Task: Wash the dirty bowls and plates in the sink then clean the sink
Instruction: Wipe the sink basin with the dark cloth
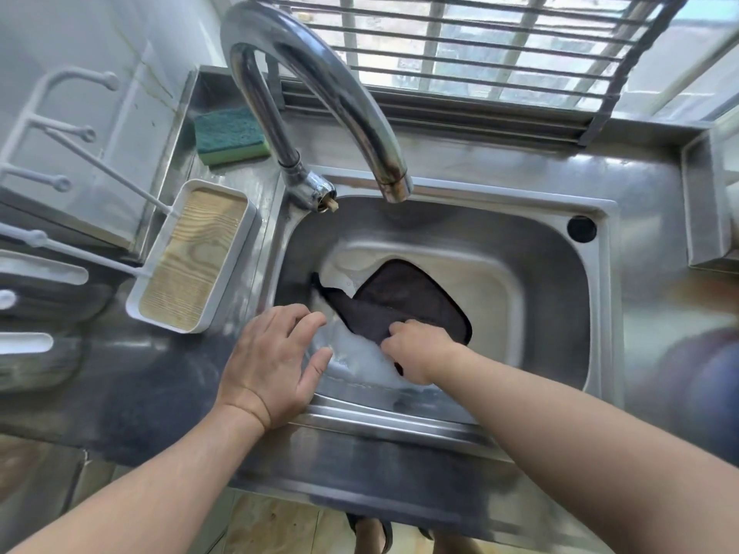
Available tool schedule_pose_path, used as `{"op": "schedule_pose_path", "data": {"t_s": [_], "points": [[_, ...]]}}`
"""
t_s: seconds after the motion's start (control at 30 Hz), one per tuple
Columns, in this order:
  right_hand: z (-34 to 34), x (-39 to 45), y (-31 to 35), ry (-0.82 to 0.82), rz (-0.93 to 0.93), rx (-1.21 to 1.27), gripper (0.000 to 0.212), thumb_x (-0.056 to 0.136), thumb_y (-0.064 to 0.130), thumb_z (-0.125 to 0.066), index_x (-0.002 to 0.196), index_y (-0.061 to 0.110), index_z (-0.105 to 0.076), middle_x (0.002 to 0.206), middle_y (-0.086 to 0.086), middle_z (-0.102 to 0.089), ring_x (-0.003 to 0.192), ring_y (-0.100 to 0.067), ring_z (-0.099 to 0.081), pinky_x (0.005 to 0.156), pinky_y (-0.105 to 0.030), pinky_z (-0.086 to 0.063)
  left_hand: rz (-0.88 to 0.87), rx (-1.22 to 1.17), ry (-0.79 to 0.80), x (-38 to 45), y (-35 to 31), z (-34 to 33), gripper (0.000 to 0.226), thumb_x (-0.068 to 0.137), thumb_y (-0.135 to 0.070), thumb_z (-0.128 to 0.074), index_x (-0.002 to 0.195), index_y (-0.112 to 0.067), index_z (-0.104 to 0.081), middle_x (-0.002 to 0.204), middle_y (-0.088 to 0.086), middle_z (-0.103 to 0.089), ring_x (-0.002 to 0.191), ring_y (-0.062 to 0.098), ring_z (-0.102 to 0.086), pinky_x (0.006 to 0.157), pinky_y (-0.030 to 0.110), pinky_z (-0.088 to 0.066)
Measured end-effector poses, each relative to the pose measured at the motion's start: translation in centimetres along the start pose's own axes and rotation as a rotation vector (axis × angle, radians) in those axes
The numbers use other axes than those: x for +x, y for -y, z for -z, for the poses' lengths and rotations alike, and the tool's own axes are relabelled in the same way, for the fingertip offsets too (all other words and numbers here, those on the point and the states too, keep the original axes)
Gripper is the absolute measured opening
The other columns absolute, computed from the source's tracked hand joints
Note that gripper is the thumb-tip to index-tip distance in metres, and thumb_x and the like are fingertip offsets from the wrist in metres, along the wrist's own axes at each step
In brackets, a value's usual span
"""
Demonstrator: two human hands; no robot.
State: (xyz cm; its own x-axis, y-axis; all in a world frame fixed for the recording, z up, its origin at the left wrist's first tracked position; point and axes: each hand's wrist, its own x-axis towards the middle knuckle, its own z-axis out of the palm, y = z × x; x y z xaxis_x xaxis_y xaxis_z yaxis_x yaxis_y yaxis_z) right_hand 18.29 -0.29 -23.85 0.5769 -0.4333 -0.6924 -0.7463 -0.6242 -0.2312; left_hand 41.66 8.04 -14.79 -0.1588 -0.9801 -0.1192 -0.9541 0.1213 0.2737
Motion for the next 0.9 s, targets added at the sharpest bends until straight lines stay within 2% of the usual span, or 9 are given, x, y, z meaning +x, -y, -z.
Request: {"op": "schedule_pose_path", "data": {"t_s": [0.07,0.23,0.3,0.43,0.5,0.57,0.7,0.8,0.9], "points": [[-1.1,0.3,0.0,-0.041,0.007,-0.147,0.034,0.096,0.007,-0.061,0.130,0.013,-0.060,0.134,-0.009,-0.047,0.124,-0.033,-0.049,0.075,-0.039,-0.040,0.005,0.005,0.004,0.0,0.1,-0.1,0.045,0.093,-0.046,-0.048,0.122,-0.016,-0.064,0.116,0.002,-0.059,0.104,0.028,-0.057,0.091,0.045,-0.047],[-2.4,0.7,-1.3,-0.137,-0.007,-0.148,0.024,0.099,0.012,-0.057,0.116,0.022,-0.071,0.124,-0.003,-0.059,0.118,-0.029,-0.053,0.074,-0.037,-0.043,0.006,0.014,0.009,-0.1,0.1,-0.2,0.045,0.094,-0.046,-0.048,0.124,-0.016,-0.064,0.118,0.002,-0.059,0.106,0.028,-0.057,0.093,0.046,-0.047],[-1.2,0.4,-2.5,-0.078,-0.098,0.181,0.020,0.095,0.021,-0.057,0.104,0.030,-0.072,0.114,0.002,-0.063,0.112,-0.025,-0.056,0.076,-0.033,-0.044,0.007,0.017,0.015,0.0,0.1,-0.1,0.045,0.094,-0.046,-0.048,0.124,-0.017,-0.063,0.119,0.002,-0.059,0.106,0.028,-0.057,0.093,0.046,-0.047],[2.3,-1.0,-4.8,-0.178,-0.354,1.100,0.023,0.084,0.020,-0.059,0.064,0.019,-0.069,0.072,0.001,-0.071,0.065,-0.022,-0.058,0.059,-0.031,-0.039,0.011,0.019,0.023,-0.1,0.1,-0.1,0.045,0.095,-0.047,-0.047,0.125,-0.017,-0.063,0.118,0.001,-0.059,0.106,0.027,-0.056,0.094,0.045,-0.047],[3.8,-1.5,-5.2,-0.255,-0.379,1.351,0.026,0.085,0.014,-0.054,0.063,0.013,-0.067,0.061,-0.006,-0.064,0.055,-0.024,-0.046,0.056,-0.036,-0.032,0.008,0.020,0.022,-0.1,0.1,-0.1,0.045,0.094,-0.047,-0.047,0.125,-0.017,-0.063,0.118,0.001,-0.059,0.106,0.027,-0.057,0.094,0.046,-0.047],[5.4,-1.6,-4.9,-0.313,-0.330,1.433,0.023,0.088,0.018,-0.051,0.072,0.013,-0.066,0.065,-0.007,-0.061,0.059,-0.024,-0.044,0.058,-0.038,-0.033,0.007,0.022,0.019,0.0,0.1,-0.1,0.046,0.094,-0.047,-0.047,0.125,-0.016,-0.064,0.118,0.002,-0.059,0.106,0.028,-0.057,0.093,0.046,-0.047],[5.9,-0.8,-0.8,-0.356,-0.102,1.309,0.023,0.098,0.017,-0.053,0.086,0.019,-0.073,0.078,0.002,-0.067,0.073,-0.019,-0.059,0.070,-0.033,-0.046,-0.003,0.026,0.006,0.0,0.1,-0.2,0.047,0.094,-0.046,-0.048,0.123,-0.015,-0.065,0.116,0.002,-0.060,0.104,0.029,-0.058,0.089,0.046,-0.047],[4.0,-0.5,2.4,-0.169,0.182,0.648,0.021,0.098,0.014,-0.051,0.098,0.022,-0.071,0.096,0.002,-0.072,0.091,-0.022,-0.063,0.082,-0.033,-0.049,-0.004,0.026,0.000,0.0,0.0,-0.2,0.046,0.093,-0.046,-0.048,0.123,-0.015,-0.065,0.116,0.002,-0.061,0.103,0.029,-0.058,0.088,0.046,-0.047],[2.2,-0.3,3.0,-0.007,0.218,0.211,0.018,0.082,0.001,-0.050,0.083,0.017,-0.057,0.076,0.003,-0.056,0.080,-0.030,-0.058,0.064,-0.039,-0.051,-0.005,0.024,-0.007,0.1,0.1,-0.3,0.045,0.093,-0.046,-0.049,0.123,-0.016,-0.065,0.117,0.002,-0.061,0.104,0.030,-0.058,0.088,0.047,-0.047]]}}
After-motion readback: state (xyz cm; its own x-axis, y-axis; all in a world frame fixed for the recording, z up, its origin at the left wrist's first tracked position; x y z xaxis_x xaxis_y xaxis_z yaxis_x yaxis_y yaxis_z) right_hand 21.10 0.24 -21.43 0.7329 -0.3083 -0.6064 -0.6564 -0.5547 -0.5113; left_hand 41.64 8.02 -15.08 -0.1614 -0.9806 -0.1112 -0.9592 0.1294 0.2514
